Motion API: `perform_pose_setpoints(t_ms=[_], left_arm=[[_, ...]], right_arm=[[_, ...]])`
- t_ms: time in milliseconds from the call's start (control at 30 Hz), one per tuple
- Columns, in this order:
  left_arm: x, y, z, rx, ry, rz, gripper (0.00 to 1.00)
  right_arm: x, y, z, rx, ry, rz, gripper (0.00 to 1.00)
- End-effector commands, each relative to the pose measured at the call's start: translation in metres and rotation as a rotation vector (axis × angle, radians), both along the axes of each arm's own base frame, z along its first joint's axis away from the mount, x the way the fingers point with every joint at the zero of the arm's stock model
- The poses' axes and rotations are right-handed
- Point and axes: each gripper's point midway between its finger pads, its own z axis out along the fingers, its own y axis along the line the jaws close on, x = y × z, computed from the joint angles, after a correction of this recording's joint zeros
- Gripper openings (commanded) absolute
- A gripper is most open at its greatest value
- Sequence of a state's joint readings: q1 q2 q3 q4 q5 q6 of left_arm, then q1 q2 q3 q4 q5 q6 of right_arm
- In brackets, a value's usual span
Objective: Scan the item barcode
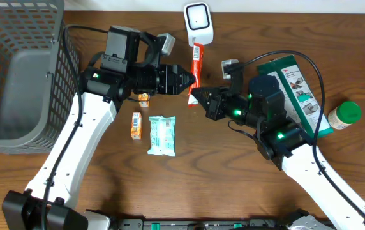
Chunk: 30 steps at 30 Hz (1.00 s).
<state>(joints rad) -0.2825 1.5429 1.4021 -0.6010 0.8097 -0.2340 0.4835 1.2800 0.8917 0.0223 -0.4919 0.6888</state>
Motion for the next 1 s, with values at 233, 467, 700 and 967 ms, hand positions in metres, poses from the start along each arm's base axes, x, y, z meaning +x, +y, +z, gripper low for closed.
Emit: perform_pose_setpoints(t_ms=[233,467,700,967], left_arm=[[-0.008,-0.019,0.02,-0.051,-0.078,-0.077,0.55],[-0.009,-0.022,0.021,-0.057,-0.074,-0.078,0.48],[-0.009,-0.022,0.021,-0.058,-0.074,-0.078,0.41],[-0.009,-0.022,0.021,-0.058,-0.074,-0.078,0.36]], right_arm=[[-0.004,0.006,0.007,0.038,0.01,0.013,0.01],[-0.001,0.005,0.012,0.059,0.006,-0.008,0.01],[0.005,0.001,0.011,0.059,0.014,-0.054,0.01],[0.007,0.003,0.017,0.095,0.019,-0.064,0.01]])
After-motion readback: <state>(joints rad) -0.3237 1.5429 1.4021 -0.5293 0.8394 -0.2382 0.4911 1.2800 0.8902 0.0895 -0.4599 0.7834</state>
